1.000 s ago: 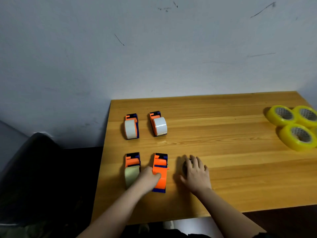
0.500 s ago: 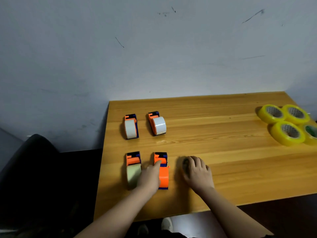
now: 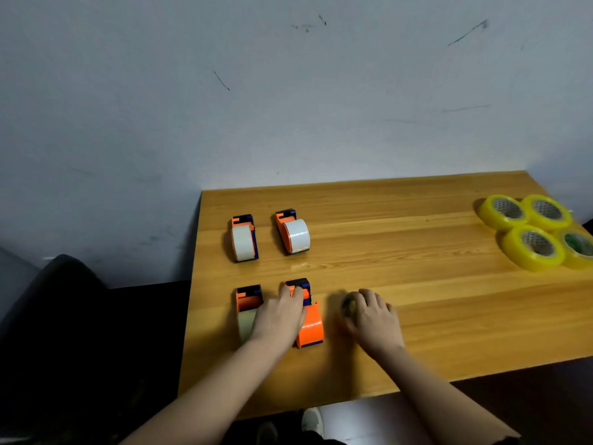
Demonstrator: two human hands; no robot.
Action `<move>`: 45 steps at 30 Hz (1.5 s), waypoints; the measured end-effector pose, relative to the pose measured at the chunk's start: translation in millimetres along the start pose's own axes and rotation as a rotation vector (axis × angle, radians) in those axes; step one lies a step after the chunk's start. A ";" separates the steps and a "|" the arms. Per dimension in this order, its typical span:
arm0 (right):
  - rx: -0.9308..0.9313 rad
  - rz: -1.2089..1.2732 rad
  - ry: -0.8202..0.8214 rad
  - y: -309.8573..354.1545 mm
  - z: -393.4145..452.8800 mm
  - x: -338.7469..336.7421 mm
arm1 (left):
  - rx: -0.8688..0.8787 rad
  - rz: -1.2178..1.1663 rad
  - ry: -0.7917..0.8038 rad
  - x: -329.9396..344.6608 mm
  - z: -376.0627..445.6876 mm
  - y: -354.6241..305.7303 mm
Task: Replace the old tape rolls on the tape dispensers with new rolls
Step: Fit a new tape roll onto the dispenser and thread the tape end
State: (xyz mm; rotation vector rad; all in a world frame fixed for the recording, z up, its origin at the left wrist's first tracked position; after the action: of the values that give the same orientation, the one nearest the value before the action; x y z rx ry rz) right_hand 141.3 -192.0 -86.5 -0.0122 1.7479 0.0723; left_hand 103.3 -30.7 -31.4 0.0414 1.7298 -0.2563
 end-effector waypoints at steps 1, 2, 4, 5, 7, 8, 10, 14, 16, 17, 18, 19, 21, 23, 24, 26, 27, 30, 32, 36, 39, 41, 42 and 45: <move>-0.013 -0.018 -0.008 -0.7 2.7 -5.8 | 0.011 0.037 -0.026 -9.5 5.9 3.2; -0.026 -0.045 -0.015 -2.2 6.1 -11.8 | 0.023 0.079 -0.043 -17.4 13.9 6.1; -0.031 -0.088 -0.021 -9.1 15.0 -23.3 | 0.041 0.169 -0.043 -27.9 32.6 11.3; -0.020 -0.095 -0.030 -14.9 20.4 -30.2 | 0.040 0.202 -0.032 -31.1 42.2 12.6; 0.017 -0.093 -0.051 -28.3 31.3 -44.9 | 0.031 0.229 -0.005 -34.5 59.6 11.0; 0.035 -0.091 -0.061 -35.3 36.2 -52.4 | 0.026 0.227 0.008 -35.4 67.8 7.6; 0.059 -0.085 -0.084 -48.6 45.5 -66.2 | 0.017 0.218 0.027 -36.7 82.1 -2.6; 0.068 -0.081 -0.117 -79.6 62.7 -82.6 | 0.054 0.222 0.025 -39.3 108.7 -44.3; 0.054 -0.082 -0.123 -98.1 72.3 -86.0 | 0.070 0.226 0.012 -39.3 122.0 -71.0; 0.042 -0.084 -0.124 -108.2 77.8 -87.1 | 0.067 0.223 0.007 -38.9 128.8 -83.7; 0.028 -0.085 -0.122 -119.5 83.6 -88.3 | 0.055 0.220 0.011 -37.2 135.9 -95.7; 0.015 -0.086 -0.121 -128.9 89.3 -89.6 | 0.044 0.220 0.012 -36.6 142.0 -105.2; -0.021 -0.101 -0.114 -155.0 100.3 -93.4 | 0.006 0.204 0.004 -34.5 156.1 -130.2; -0.055 -0.122 -0.104 -181.5 110.4 -96.3 | -0.029 0.188 0.008 -33.1 169.7 -154.7; -0.066 -0.129 -0.097 -192.1 114.2 -97.3 | -0.039 0.181 0.010 -32.5 174.4 -165.1; -0.085 -0.139 -0.085 -217.8 121.0 -101.0 | -0.054 0.173 0.005 -30.9 186.0 -191.0; -0.087 -0.143 -0.085 -229.3 124.2 -103.0 | -0.057 0.172 -0.001 -31.2 191.5 -202.6; -0.096 -0.153 -0.072 -258.5 132.7 -106.1 | -0.054 0.174 -0.004 -29.9 206.0 -234.7; -0.092 -0.151 -0.070 -275.0 137.6 -108.3 | -0.033 0.191 -0.001 -27.8 215.9 -254.3; -0.064 -0.134 -0.078 -301.3 143.6 -114.7 | 0.016 0.206 -0.004 -26.6 230.1 -284.0; -0.031 -0.129 -0.080 -320.0 141.8 -115.9 | 0.058 0.209 -0.003 -23.4 238.1 -300.2; -0.008 -0.128 -0.084 -333.1 140.1 -116.5 | 0.086 0.213 0.001 -21.1 243.1 -309.3; 0.005 -0.127 -0.082 -340.4 139.2 -116.6 | 0.099 0.215 0.007 -19.2 245.5 -314.0; 0.032 -0.130 -0.067 -362.0 139.4 -116.1 | 0.112 0.228 0.031 -16.6 253.9 -327.3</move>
State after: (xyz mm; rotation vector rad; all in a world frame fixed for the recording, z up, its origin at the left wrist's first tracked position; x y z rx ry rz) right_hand 316.6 -549.3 -11.9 -0.0986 1.6766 -0.0503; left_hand 296.1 -396.9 -5.6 0.3245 1.7231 -0.1841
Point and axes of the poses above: each hand's wrist, its own z-axis towards the middle knuckle, its own x-axis out of the palm, y = z × x, the point moved 10 cm from there along z, towards the middle knuckle, and after that the axes turned 12 degrees about x, right-handed, at the moved point
